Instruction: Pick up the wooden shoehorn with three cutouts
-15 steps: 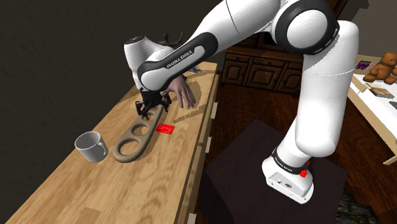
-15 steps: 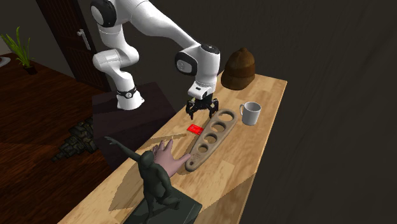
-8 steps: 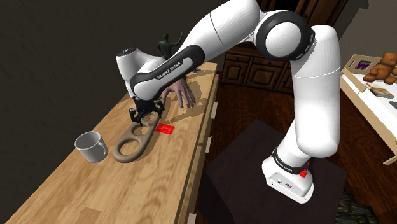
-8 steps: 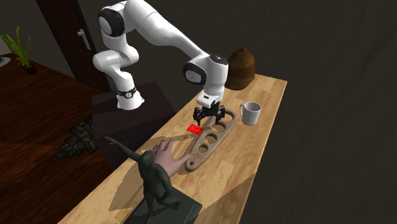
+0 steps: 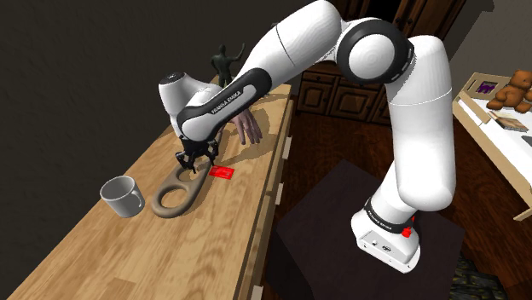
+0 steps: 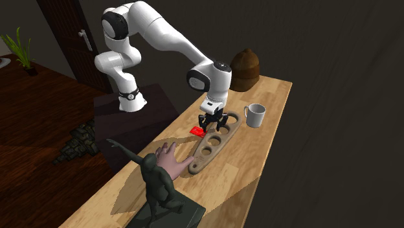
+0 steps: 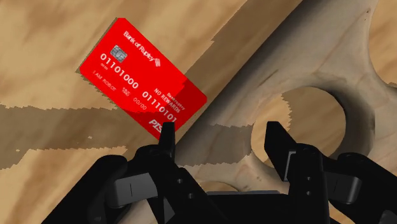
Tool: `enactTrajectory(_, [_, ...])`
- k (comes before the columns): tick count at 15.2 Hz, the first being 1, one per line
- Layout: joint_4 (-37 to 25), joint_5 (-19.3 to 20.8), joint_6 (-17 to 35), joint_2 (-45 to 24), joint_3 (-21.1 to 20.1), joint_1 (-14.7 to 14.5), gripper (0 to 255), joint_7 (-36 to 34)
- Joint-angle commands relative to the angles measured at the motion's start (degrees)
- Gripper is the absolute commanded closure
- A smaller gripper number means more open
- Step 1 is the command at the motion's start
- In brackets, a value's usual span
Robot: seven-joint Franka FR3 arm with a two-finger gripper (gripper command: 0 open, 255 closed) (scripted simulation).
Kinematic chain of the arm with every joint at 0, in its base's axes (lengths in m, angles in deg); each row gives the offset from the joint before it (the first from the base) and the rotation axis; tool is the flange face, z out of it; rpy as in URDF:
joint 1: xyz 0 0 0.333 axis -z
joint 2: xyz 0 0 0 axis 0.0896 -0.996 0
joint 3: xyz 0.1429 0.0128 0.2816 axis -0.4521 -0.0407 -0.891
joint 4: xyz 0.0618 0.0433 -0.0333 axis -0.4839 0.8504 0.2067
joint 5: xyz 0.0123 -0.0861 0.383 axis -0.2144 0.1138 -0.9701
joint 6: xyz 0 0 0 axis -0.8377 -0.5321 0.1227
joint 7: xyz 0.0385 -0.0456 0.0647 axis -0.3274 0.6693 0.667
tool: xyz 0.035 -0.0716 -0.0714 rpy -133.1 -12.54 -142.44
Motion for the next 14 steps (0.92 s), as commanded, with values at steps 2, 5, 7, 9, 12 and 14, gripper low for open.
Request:
enactTrajectory(2, [0.02, 0.03, 0.06, -0.04, 0.02, 0.0, 255, -0.02])
enactTrajectory(5, [0.04, 0.03, 0.08, -0.03, 0.02, 0.01, 255, -0.01])
enactTrajectory(7, [-0.15, 0.05, 0.02, -0.17, 0.04, -0.02, 255, -0.01])
enactTrajectory(9, [-0.39, -0.3, -1.09, 0.74, -0.17, 0.12, 255, 0.22])
enactTrajectory(12, [-0.88, -0.81, -2.81, 2.02, -0.47, 0.31, 255, 0.55])
enactTrajectory(14, [-1.26, -1.14, -3.98, 2.84, -0.65, 0.42, 255, 0.77])
